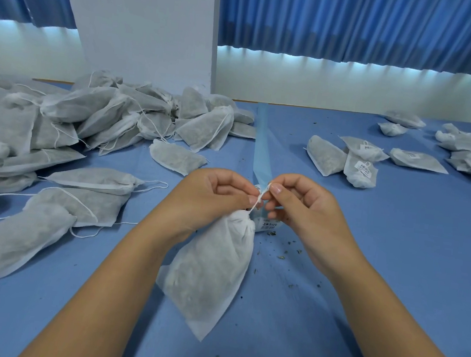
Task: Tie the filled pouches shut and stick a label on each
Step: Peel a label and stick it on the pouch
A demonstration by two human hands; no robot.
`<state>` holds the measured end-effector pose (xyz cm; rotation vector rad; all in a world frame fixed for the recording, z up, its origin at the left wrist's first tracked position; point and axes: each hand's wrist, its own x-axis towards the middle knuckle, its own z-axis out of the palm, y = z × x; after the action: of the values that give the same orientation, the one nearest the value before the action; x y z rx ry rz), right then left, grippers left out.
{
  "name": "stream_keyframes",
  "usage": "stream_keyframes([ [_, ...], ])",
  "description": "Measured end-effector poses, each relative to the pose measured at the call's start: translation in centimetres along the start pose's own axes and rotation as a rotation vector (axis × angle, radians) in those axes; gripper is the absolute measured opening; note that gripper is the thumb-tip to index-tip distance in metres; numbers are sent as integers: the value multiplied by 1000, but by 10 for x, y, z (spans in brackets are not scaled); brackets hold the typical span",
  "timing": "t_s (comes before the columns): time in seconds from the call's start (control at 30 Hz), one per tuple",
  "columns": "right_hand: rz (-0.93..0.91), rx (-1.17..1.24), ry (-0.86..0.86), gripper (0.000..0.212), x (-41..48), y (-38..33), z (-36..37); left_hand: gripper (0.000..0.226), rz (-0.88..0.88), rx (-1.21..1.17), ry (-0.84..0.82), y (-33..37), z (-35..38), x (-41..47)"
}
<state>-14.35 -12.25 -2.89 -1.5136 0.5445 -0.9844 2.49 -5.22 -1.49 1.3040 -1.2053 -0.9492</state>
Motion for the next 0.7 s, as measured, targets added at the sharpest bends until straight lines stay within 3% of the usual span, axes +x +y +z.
stream_keyframes([
  [0.17,10,11,23,12,2,1,-2,9,31,57,49,-4,2,3],
  [0.4,-15,-37,40,10,3,0,-2,16,-25,82,130,-5,25,0],
  [0.57,-106,-260,96,12,3,3,1,19,80,307,228,-7,38,-4],
  [0.7,-191,-494,207,10,5,7,-3,16,131,483,184,-7,41,-7],
])
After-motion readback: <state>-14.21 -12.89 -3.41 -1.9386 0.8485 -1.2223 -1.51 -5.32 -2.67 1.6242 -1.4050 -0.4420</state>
